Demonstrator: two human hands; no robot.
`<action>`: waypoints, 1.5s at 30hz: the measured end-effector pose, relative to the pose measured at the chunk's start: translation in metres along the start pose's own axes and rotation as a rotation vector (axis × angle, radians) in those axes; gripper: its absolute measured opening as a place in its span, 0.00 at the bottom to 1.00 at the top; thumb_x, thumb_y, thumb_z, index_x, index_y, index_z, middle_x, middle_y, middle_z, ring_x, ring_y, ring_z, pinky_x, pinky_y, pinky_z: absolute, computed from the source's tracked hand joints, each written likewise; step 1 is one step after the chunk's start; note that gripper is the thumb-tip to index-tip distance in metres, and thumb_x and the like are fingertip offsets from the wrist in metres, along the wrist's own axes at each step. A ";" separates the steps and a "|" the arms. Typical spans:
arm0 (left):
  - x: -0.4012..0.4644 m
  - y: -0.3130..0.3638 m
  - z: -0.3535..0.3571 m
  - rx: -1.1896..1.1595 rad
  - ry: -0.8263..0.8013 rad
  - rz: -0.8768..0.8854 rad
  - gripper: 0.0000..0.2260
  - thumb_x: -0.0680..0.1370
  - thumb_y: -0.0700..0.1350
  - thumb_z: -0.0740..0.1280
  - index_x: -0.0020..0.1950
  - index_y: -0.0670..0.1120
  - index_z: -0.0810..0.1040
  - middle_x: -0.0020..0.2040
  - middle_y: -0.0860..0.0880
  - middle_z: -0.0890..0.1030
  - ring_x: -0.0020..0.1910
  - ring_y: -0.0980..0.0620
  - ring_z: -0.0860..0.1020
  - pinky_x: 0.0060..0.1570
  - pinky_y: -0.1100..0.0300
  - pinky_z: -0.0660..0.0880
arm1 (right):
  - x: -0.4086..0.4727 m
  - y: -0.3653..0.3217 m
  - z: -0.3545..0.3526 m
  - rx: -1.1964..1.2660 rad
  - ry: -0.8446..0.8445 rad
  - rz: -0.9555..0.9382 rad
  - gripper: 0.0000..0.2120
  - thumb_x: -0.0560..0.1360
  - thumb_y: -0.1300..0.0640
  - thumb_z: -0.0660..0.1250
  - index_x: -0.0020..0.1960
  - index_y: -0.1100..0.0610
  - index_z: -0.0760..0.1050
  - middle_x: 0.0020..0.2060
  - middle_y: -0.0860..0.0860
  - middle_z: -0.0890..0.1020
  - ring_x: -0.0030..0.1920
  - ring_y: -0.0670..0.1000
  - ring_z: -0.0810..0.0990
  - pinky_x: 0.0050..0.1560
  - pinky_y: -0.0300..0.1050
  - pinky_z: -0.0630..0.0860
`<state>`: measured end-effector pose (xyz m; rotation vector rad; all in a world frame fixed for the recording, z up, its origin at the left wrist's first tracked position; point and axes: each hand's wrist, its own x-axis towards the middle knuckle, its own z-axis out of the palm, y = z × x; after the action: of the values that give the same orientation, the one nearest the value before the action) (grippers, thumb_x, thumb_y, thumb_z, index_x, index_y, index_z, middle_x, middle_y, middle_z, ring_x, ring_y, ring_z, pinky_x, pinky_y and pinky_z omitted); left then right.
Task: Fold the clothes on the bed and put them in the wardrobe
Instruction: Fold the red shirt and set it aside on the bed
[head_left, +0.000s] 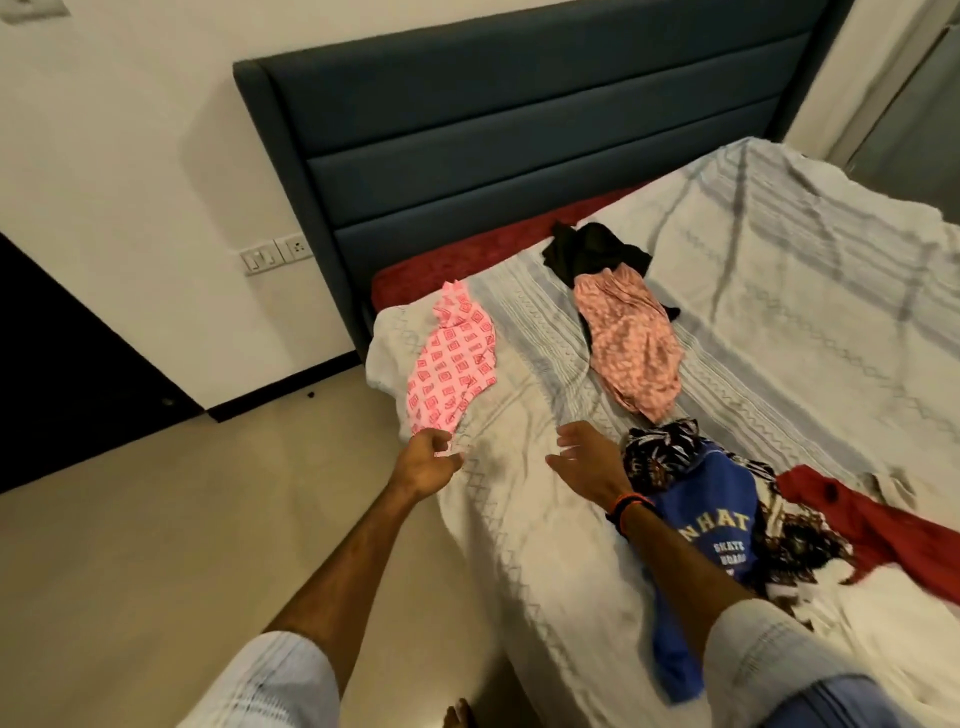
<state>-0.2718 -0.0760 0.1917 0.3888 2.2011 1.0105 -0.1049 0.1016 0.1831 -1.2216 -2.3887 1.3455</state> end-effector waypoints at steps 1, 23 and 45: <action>0.000 0.000 -0.002 -0.015 0.001 -0.015 0.17 0.74 0.44 0.73 0.60 0.42 0.75 0.56 0.50 0.79 0.55 0.48 0.78 0.51 0.58 0.76 | -0.003 -0.001 0.000 -0.003 -0.003 -0.001 0.18 0.72 0.59 0.74 0.59 0.59 0.74 0.51 0.53 0.81 0.47 0.53 0.81 0.48 0.41 0.75; 0.319 0.017 -0.037 0.104 -0.140 -0.253 0.21 0.74 0.43 0.74 0.65 0.42 0.74 0.61 0.45 0.79 0.59 0.46 0.78 0.54 0.55 0.78 | 0.304 -0.046 0.117 -0.033 -0.221 0.219 0.21 0.73 0.59 0.72 0.64 0.61 0.72 0.56 0.55 0.81 0.51 0.53 0.80 0.53 0.45 0.77; 0.470 -0.029 -0.018 0.105 -0.332 -0.182 0.58 0.63 0.41 0.82 0.79 0.51 0.44 0.76 0.44 0.59 0.73 0.45 0.63 0.67 0.49 0.69 | 0.442 -0.059 0.240 0.447 -0.436 0.573 0.19 0.61 0.53 0.73 0.50 0.59 0.83 0.49 0.57 0.85 0.53 0.61 0.82 0.56 0.64 0.78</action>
<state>-0.6259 0.1363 -0.0356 0.3664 1.9526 0.6808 -0.5452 0.2417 -0.0243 -1.6635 -1.8281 2.3692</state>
